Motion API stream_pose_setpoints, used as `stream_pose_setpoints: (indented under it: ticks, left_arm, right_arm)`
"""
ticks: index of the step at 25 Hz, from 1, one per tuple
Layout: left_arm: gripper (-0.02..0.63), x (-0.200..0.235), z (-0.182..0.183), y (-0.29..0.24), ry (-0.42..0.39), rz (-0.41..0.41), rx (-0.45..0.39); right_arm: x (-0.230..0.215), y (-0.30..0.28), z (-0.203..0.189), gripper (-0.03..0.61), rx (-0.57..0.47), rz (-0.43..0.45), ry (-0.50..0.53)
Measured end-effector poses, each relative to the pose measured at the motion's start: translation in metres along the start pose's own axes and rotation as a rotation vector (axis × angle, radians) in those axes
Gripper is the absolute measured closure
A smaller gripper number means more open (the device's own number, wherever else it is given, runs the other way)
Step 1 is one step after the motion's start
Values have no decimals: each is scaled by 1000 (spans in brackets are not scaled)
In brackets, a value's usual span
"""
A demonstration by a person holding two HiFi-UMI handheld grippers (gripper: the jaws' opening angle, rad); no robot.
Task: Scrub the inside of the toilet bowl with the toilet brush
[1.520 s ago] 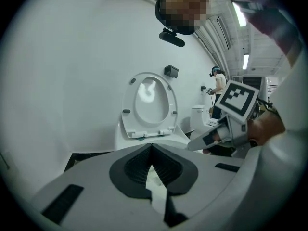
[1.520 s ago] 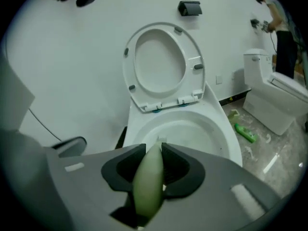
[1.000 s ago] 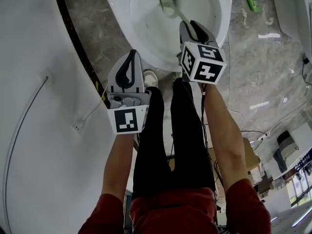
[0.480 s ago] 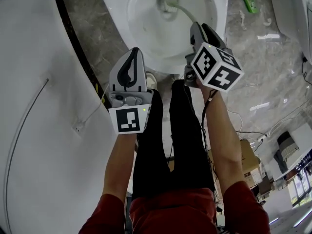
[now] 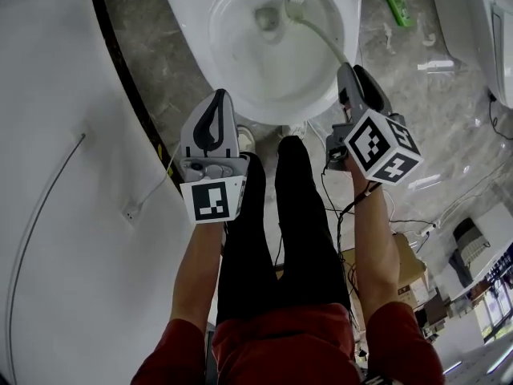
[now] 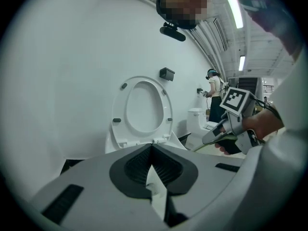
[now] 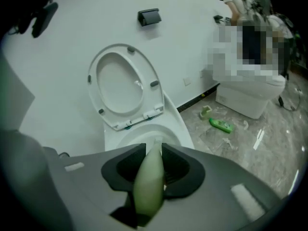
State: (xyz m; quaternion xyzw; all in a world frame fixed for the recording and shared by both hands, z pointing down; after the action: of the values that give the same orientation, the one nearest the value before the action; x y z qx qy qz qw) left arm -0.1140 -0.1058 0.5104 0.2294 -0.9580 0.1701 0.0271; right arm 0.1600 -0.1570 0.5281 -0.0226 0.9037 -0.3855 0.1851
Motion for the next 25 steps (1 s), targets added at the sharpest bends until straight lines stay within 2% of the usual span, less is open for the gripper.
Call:
stream_pose_setpoints:
  ticks: [4,9,13,18,21,25]
  left_arm:
    - [607,-6,39,25,22,16,37]
    - [607,0,111,44,38,44,1]
    - [607,-5,165,76,72,93,-5]
    - [607,-12,227,106,52,107,-14]
    - [607,-14,261,121,51,93,-19]
    - [607,-6,306,133,11,108,-87]
  right_arm:
    - [13,40,-8,465,65,26,161]
    - [50,87,5,465,31,45,313]
    - [78,145,24,465,17,75,347]
    - [106,211,67,465,-30,119,359]
    - [122,249,98,465,-112,143,380]
    - [147,291,139,465,-298,145,459]
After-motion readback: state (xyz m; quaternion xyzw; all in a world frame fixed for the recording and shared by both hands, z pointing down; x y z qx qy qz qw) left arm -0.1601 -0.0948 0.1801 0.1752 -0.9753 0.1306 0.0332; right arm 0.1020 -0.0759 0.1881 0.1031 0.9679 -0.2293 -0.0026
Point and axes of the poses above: the fingertips, and each gripper's own axes: y backward along the fingers, x to its left, z out of its top, the point moved 9 cm from there along y, backward along the fingers, and after that the axes turned 7 degrees about -z, right-handed, at the moved point
